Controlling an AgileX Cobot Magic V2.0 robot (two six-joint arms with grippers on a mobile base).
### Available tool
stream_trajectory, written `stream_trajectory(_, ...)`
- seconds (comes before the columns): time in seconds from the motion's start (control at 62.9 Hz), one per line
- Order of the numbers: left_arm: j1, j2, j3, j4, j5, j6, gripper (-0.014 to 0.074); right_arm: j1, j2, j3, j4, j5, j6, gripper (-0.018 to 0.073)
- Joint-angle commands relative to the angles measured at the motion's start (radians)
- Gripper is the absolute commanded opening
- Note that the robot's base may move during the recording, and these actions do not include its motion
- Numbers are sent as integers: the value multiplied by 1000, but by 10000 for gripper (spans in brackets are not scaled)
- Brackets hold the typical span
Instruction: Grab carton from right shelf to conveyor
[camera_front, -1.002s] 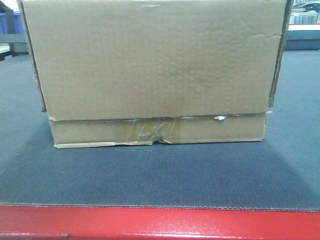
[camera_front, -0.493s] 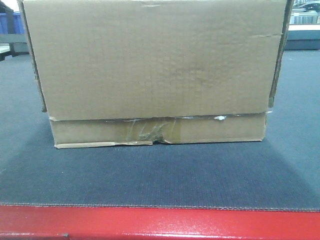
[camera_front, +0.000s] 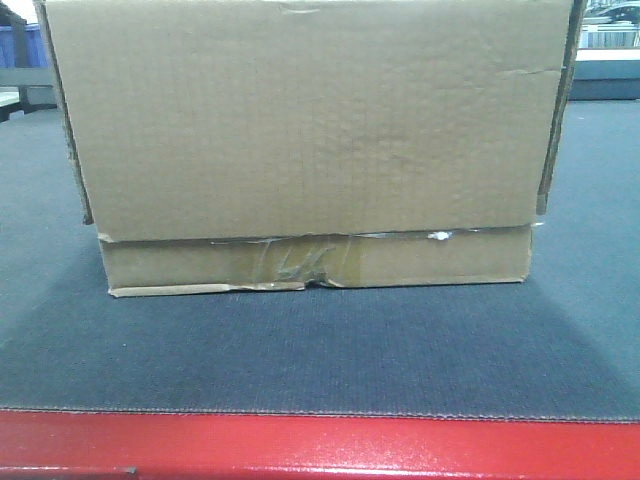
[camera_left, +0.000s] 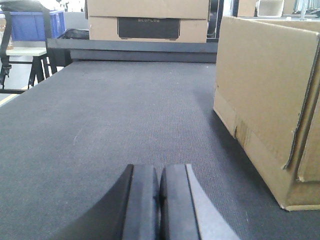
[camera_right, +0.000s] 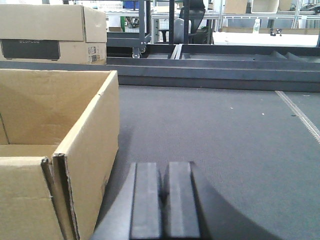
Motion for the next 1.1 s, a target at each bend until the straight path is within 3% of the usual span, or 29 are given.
stream_trajectory(0.0,3,-6,-1,-6,-27,6,11,-5,-6,1,-10,-25,-8,-60)
stream_trajectory(0.763,3,-6,-1,-6,-27,6,11,-15,-15,1,-2,-21,-8,-60)
stream_trajectory(0.938,3,-6,-1,-6,-27,6,11,-95,-89,36,218,-21,-270,-60)
stream_trajectory(1.082,3,-6,-1,-6,-27,6,11,-142,-172,143,246,-52,-292,-60)
